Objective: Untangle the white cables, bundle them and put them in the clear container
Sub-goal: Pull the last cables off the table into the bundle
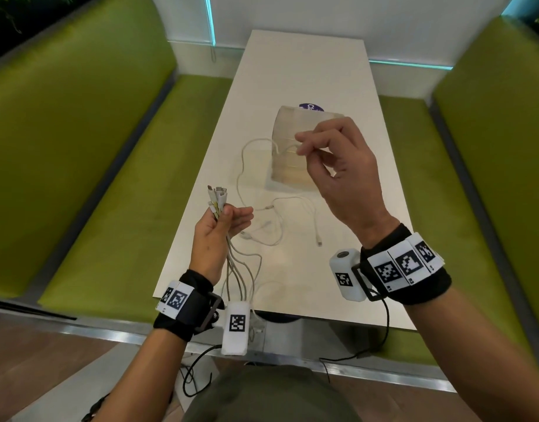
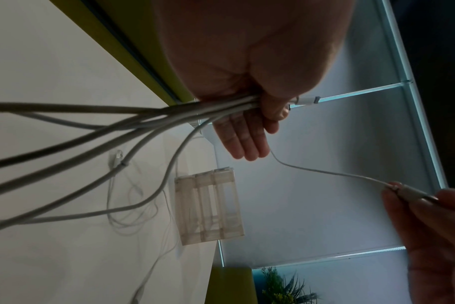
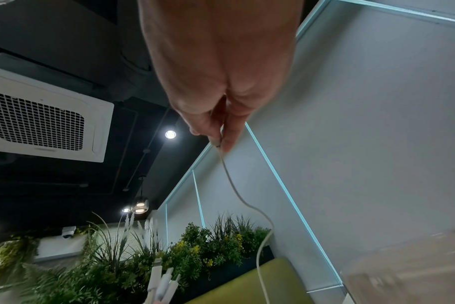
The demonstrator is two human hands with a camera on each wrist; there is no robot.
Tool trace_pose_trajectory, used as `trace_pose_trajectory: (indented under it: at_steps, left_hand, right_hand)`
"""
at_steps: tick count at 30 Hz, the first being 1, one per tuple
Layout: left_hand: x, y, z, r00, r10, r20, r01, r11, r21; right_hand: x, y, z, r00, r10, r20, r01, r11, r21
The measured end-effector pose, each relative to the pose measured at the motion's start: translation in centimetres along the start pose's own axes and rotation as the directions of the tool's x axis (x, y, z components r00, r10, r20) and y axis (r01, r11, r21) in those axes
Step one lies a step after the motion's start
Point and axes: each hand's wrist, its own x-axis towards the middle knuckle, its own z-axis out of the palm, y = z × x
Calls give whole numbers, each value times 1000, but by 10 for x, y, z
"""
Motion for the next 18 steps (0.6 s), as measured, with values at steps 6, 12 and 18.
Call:
trace_pose_trajectory:
  at_steps: [6, 12, 18]
  left_hand:
    - [-1, -1, 0, 1000, 10, -14, -10, 1000, -14]
    - [-2, 1, -1, 1000, 17, -26, -17, 1000, -13]
    - [-8, 6, 7, 998, -17, 59, 17, 1000, -6]
  right_hand:
    - [-3, -5, -5, 998, 48, -45, -46, 997, 62]
    - [-1, -15, -10, 985, 169, 31, -171, 948, 270]
    - [-6, -22, 4, 882, 322, 343, -433, 842, 323]
